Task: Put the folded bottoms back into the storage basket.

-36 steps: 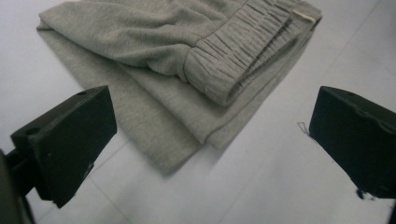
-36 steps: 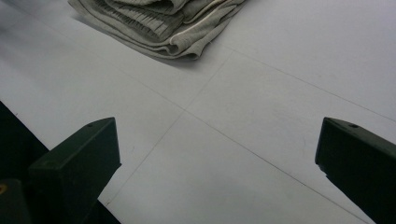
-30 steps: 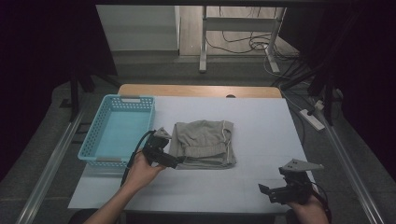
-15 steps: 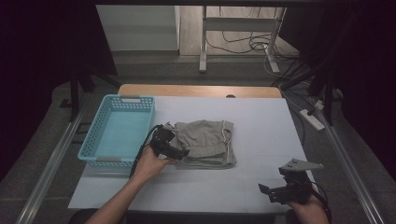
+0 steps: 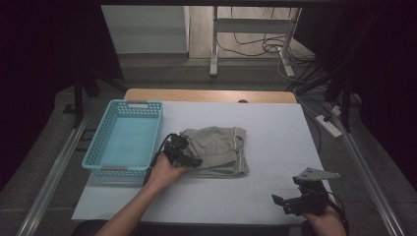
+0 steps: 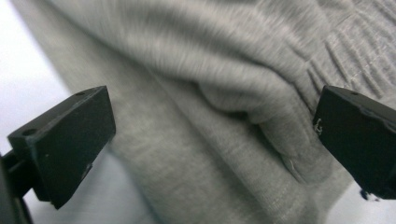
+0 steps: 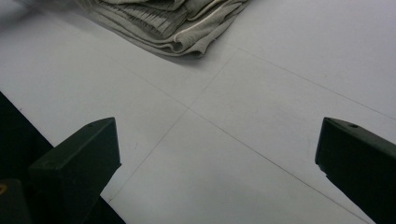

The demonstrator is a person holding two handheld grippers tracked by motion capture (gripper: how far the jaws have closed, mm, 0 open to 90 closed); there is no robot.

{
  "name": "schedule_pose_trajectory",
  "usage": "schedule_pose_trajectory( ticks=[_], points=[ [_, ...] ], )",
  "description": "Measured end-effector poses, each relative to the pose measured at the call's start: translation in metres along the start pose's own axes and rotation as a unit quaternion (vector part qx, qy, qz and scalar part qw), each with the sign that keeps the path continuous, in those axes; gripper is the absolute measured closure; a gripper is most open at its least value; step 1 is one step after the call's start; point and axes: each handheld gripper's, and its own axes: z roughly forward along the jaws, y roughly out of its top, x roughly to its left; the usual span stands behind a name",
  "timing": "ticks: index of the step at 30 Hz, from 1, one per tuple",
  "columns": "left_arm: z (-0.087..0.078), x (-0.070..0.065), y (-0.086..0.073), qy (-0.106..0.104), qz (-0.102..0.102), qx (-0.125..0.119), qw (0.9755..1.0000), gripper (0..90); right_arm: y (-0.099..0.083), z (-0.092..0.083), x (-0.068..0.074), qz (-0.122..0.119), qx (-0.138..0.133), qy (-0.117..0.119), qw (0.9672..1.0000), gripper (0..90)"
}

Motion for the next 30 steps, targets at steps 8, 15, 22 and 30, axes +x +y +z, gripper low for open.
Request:
schedule_pose_trajectory(
  ticks=[8,15,22,30],
  points=[
    [0.0,-0.007,-0.002,0.009,0.01,0.002,0.9999,2.9,0.0,0.001,0.002,-0.005,0.003,0.002,1.0,0.3],
    [-0.005,-0.01,-0.004,-0.03,0.008,-0.006,0.9995,29.4,0.001,0.001,0.003,-0.013,0.009,0.0,0.9999,0.2],
    [-0.006,-0.009,-0.003,-0.08,-0.021,0.006,0.9965,60.4,0.001,0.003,0.004,-0.018,0.013,-0.001,0.9997,0.3],
    [-0.01,-0.019,-0.001,-0.048,0.025,0.005,0.9985,67.4,0.001,0.003,0.005,-0.025,0.016,-0.002,0.9996,0.3]
  ],
)
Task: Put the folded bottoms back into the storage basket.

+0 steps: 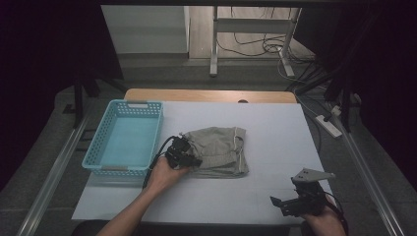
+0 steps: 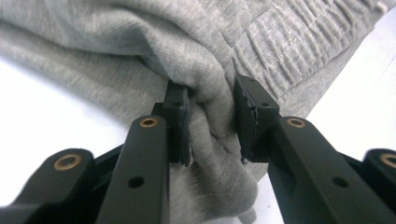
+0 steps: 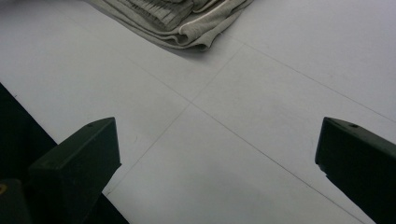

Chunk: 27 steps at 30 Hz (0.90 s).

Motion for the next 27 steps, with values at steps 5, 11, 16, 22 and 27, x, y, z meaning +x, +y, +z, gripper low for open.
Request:
schedule_pose_trajectory(
  ticks=[5,11,16,22,27],
  points=[
    [0.0,-0.005,0.001,0.017,0.009,0.002,0.9998,67.6,0.0,-0.002,0.001,-0.003,-0.012,-0.001,0.9999,0.2],
    [0.0,-0.01,0.002,0.034,0.015,0.006,0.9993,67.7,0.001,-0.003,0.004,-0.015,-0.033,-0.016,0.9992,0.2],
    [0.0,-0.013,0.004,0.042,0.02,0.01,0.9989,67.7,0.005,-0.001,0.004,-0.023,-0.048,-0.015,0.9985,0.2],
    [0.0,-0.014,0.005,0.048,0.023,0.015,0.9985,67.4,0.013,0.002,0.006,-0.043,-0.061,-0.006,0.9972,0.1],
    [0.0,-0.016,0.005,0.055,0.027,0.014,0.998,67.0,0.022,0.009,0.01,-0.067,-0.072,0.002,0.9952,0.1]
  ],
)
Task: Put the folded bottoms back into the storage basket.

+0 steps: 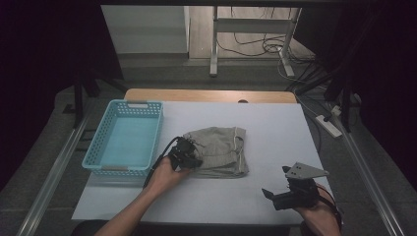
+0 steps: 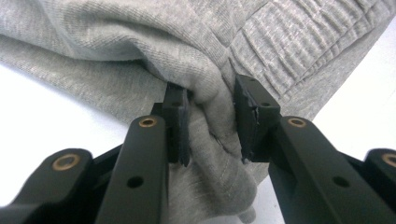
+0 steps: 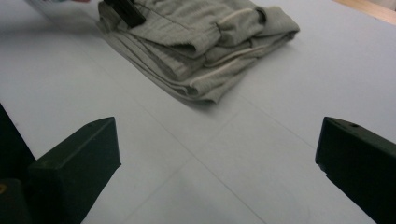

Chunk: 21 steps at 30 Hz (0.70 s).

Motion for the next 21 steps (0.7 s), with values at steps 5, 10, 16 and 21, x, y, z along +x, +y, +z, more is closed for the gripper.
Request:
schedule_pose_trajectory(
  ticks=[5,10,16,21],
  points=[
    [0.0,0.0,0.0,0.001,-0.003,-0.002,1.0,66.9,0.011,0.006,0.0,0.009,-0.019,0.027,0.9994,0.2],
    [0.0,-0.002,-0.001,0.007,-0.003,-0.003,1.0,67.0,0.023,0.015,-0.004,0.017,-0.032,0.045,0.9983,0.1],
    [0.0,0.001,-0.001,-0.004,-0.009,-0.004,0.9999,69.0,0.033,0.032,-0.01,0.013,-0.023,0.046,0.9986,0.1],
    [0.0,0.002,-0.003,-0.01,-0.007,-0.007,0.9999,70.9,0.041,0.045,-0.016,0.021,-0.018,0.051,0.9983,0.2]
  ],
)
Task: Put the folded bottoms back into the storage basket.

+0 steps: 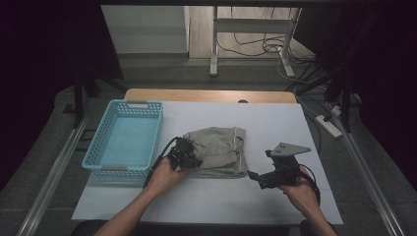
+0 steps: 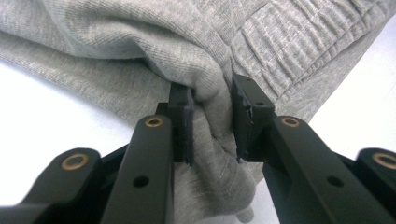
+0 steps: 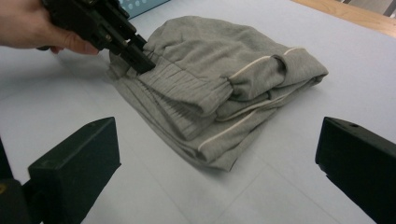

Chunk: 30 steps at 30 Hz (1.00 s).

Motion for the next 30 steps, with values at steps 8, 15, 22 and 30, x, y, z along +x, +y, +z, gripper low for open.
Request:
schedule_pose_trajectory(
  ticks=[8,15,22,30],
  points=[
    [0.0,0.0,-0.001,-0.001,0.001,-0.003,1.0,72.6,0.017,0.021,-0.013,0.004,-0.002,0.004,1.0,0.1],
    [0.0,0.002,-0.001,-0.005,0.005,-0.003,1.0,73.7,0.026,0.042,-0.027,0.026,0.0,0.01,0.9996,0.1],
    [0.0,0.003,-0.002,-0.011,-0.001,-0.006,0.9999,73.9,0.034,0.057,-0.041,0.024,0.016,-0.02,0.9994,0.1],
    [0.0,0.004,-0.002,-0.012,-0.002,-0.006,0.9999,73.9,0.041,0.078,-0.057,0.039,0.053,-0.049,0.9966,0.0]
  ],
)
